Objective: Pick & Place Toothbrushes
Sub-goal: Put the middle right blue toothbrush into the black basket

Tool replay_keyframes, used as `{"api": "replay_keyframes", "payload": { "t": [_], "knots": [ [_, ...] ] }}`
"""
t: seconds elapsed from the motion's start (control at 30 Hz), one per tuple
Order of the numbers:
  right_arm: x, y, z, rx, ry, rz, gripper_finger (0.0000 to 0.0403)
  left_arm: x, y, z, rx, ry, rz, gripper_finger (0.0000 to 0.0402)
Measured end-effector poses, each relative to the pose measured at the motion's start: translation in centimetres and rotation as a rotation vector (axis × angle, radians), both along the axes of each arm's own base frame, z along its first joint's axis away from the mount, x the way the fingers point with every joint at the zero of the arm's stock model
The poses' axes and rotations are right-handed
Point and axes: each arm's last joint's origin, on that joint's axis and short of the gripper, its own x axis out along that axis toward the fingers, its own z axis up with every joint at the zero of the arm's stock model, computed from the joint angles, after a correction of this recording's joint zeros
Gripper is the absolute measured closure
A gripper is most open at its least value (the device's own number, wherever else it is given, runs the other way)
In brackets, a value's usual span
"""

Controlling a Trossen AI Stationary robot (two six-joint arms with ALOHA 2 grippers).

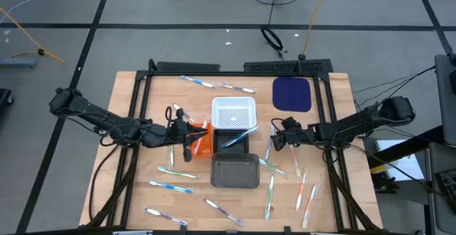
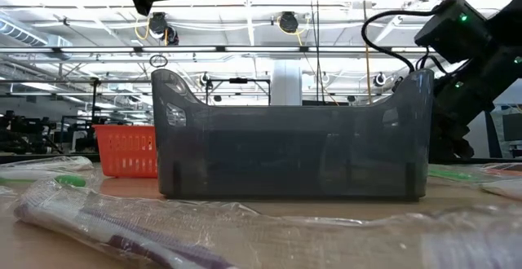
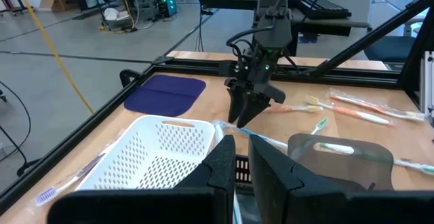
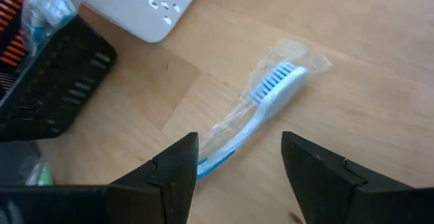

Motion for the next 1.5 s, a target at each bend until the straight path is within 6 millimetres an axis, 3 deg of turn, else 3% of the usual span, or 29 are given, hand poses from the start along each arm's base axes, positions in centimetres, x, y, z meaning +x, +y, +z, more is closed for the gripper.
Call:
{"api": "replay_keyframes", "payload": {
  "t": [0.17, 0.27, 0.57, 0.93, 1.5],
  "knots": [
    [0.7, 0.1, -0.5, -0.022, -0.017, 0.018, 0.0207, 0.0, 0.0, 0.0, 0.003, -0.002, -0.001, 0.0360],
    [0.8, 0.0, -0.7, -0.027, -0.012, 0.011, 0.0231, 0.0, 0.0, 0.0, 0.002, -0.003, -0.001, 0.0360],
    [0.8, 0.1, -0.7, -0.049, 0.006, 0.078, 0.0390, 0.0, 0.0, 0.1, 0.001, -0.007, -0.001, 0.0360],
    [1.0, 0.1, 0.4, -0.134, -0.058, 0.114, 0.0402, 0.0, 0.0, 0.1, 0.001, -0.007, -0.001, 0.0360],
    [-1.0, -0.2, 5.8, -0.288, -0.282, 0.166, 0.0403, 0.4, 0.0, 0.5, -0.027, -0.067, 0.004, 0.0360]
  ]
}}
